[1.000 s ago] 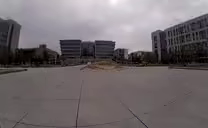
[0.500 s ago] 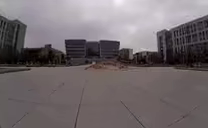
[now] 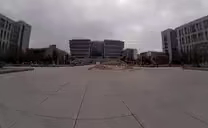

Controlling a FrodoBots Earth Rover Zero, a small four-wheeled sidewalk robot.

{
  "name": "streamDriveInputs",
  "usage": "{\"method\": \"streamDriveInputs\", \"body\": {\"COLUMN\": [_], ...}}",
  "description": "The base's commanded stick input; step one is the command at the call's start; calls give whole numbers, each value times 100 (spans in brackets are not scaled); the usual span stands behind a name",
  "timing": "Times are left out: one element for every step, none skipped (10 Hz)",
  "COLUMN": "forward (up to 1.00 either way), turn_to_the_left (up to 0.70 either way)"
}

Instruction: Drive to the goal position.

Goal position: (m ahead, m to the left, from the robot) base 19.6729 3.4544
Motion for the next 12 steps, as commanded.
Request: {"method": "streamDriveInputs", "body": {"forward": [70, 70, 70, 70, 70, 70, 70, 70, 70, 70, 70, 70], "turn_to_the_left": [0, 0, 0, 0, 0, 0, 0, 0, 0, 0, 0, 0]}}
